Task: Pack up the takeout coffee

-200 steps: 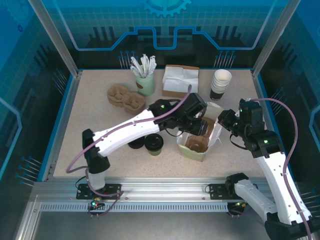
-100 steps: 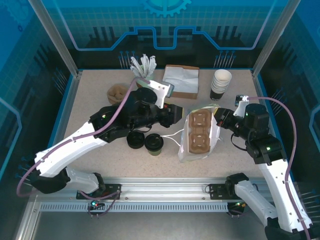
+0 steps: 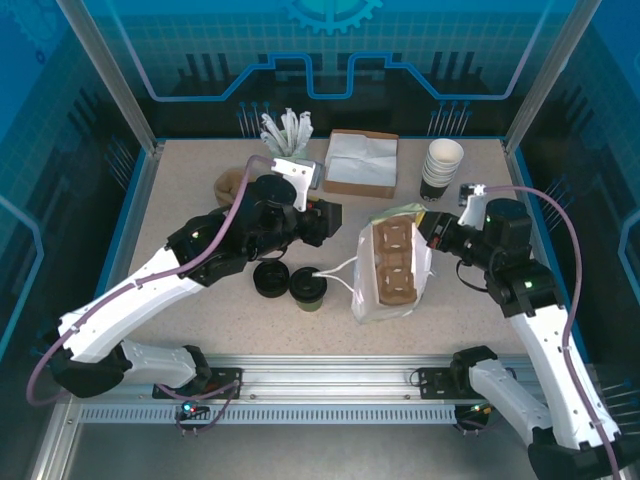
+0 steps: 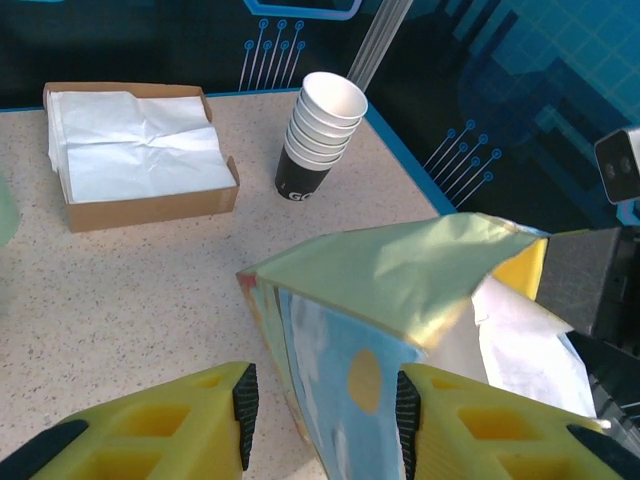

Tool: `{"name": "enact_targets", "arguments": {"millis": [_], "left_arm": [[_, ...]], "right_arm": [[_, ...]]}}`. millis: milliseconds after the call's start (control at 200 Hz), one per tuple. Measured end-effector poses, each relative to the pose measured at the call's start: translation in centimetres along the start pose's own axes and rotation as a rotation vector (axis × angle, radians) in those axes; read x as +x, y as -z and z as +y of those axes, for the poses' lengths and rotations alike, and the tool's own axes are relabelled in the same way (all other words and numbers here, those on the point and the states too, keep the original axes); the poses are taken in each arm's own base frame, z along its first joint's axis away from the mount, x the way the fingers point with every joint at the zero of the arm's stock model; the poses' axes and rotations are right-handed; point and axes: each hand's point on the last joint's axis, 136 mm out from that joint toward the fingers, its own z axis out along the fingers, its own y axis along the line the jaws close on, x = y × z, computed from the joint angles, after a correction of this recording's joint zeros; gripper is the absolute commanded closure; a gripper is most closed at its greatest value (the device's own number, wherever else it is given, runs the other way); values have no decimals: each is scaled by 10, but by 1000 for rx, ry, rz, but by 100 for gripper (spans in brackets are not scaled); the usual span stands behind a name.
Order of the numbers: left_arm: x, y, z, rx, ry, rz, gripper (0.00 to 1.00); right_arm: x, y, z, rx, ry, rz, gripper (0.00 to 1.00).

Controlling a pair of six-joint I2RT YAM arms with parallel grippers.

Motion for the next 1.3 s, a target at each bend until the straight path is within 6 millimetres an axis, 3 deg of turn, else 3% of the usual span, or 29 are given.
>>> {"name": "enact_targets", "arguments": {"millis": [385, 685, 926, 1166, 1301], "left_arm": [[6, -10, 20, -53, 22, 19, 53], [8, -13, 27, -70, 49, 28, 53], [11, -13, 33, -91, 50, 45, 50], [38, -19, 47, -138, 33, 124, 47], [55, -23, 56, -166, 24, 171, 47]], "right_arm": [[-15, -43, -3, -19, -92, 96, 100], [-41, -68, -32, 31, -172, 144, 100], [-47, -75, -58, 94, -185, 192, 100], [-45, -66, -80, 156, -170, 214, 87], [-40, -60, -92, 196, -158, 234, 73]]}}
